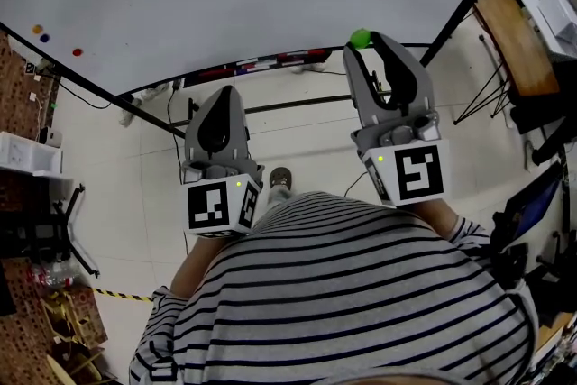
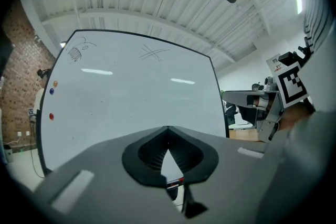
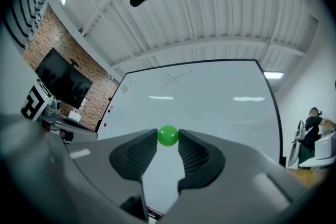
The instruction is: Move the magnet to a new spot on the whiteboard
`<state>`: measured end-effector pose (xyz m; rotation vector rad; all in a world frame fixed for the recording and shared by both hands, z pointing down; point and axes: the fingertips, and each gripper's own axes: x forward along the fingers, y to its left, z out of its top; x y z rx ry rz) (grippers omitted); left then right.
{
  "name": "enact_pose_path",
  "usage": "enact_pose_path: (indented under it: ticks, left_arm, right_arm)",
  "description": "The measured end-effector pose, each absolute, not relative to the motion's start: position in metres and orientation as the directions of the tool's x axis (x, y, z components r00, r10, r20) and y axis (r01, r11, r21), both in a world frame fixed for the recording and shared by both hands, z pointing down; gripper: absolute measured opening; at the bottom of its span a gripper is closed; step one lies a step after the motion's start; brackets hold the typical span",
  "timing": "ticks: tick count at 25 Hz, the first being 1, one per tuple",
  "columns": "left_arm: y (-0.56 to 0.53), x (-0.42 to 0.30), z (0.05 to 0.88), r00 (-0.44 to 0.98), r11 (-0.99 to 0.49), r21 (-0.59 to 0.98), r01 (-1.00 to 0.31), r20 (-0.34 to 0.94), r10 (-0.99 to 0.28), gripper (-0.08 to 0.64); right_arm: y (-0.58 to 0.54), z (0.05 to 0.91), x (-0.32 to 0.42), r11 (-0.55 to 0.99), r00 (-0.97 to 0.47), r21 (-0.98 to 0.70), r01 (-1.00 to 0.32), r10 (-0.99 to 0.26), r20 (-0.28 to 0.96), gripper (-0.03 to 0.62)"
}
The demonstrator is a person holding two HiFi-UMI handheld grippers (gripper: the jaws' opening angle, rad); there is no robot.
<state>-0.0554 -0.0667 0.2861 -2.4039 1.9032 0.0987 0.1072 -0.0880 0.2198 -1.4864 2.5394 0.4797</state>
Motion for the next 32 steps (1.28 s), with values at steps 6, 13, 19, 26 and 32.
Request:
enact_pose_path:
  ticks: [6,13,19,26,32]
  left_arm:
    - [-0.112,-0.080,0.282,0.215,-0.215,-0.007,-0.977,-0.093,-0.972,0.015]
    - [-0.167,-0.128,0.270,0.204,-0.203,-0.025,-0.979,-0.097,-0.974,0.015]
    - [-0.206,-0.187,0.266,0.142,-0.142,-0.013,-0.990,-0.099,-0.985,0.015]
    - [-0.236,-0.222,0.275,0.136,-0.135,-0.011,-0.991,-0.090,-0.987,0.015]
    - [-0.239,-0.223,0.279,0.160,-0.160,-0.006,-0.987,-0.077,-0.984,0.015]
  right_arm:
    - [-0.143,0.203,0.088,0.438,-0.492,0.230,-0.869,-0.812,-0.313,0.123]
    - [-0.221,0.167,0.051,0.360,-0.471,0.328,-0.873,-0.796,-0.379,0.123]
    - [-0.282,0.155,0.009,0.304,-0.446,0.367,-0.879,-0.795,-0.410,0.123]
    - [-0.324,0.167,-0.009,0.242,-0.388,0.364,-0.900,-0.824,-0.412,0.123]
    - [-0.320,0.167,-0.009,0.214,-0.365,0.355,-0.910,-0.820,-0.441,0.118]
